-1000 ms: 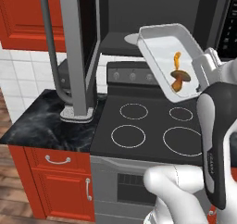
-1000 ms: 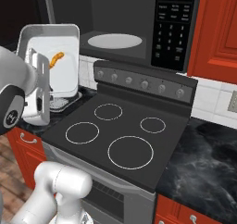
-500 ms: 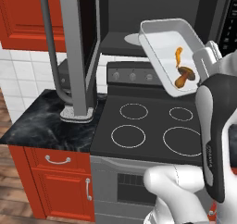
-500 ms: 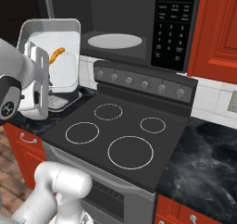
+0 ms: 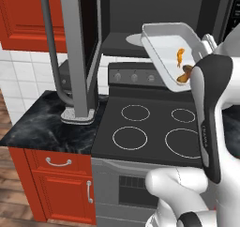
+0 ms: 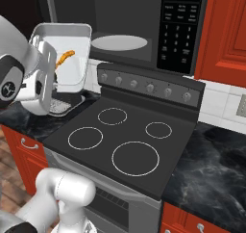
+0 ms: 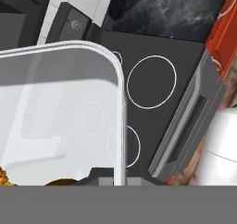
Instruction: Place the tupperware containing the shrimp and mushroom meal in the microwave. Close the microwave door and press the start button to reheat the meal.
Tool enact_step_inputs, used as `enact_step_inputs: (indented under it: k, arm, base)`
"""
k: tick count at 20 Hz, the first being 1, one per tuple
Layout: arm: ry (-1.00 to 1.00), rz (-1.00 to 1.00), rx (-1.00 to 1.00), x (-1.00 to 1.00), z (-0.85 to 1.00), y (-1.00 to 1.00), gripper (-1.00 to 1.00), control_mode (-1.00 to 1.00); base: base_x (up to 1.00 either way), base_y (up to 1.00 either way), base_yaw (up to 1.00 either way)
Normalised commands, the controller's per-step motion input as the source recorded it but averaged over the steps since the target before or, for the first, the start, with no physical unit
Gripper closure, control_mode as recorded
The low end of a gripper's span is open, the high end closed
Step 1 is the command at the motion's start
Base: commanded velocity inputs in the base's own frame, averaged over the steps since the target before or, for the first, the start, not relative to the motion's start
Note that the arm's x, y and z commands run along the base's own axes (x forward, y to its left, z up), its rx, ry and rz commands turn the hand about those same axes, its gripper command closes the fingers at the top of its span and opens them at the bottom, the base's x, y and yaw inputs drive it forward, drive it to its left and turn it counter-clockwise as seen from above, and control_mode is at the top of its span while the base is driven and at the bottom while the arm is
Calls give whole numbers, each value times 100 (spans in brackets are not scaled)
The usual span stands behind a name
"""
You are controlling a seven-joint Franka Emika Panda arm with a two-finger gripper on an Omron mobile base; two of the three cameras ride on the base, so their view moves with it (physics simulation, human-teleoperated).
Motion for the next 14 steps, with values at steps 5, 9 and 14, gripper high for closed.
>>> enact_step_inputs:
  k: [5,9,14]
  arm:
    - [2,-3,0,23,0,-17,100,-100]
    - [0,-2,0,31,0,-15,100,-100]
    - [-3,-4,0,32,0,-18,100,-100]
  base:
    - [0,0,0]
    - [0,0,0]
    - [0,0,0]
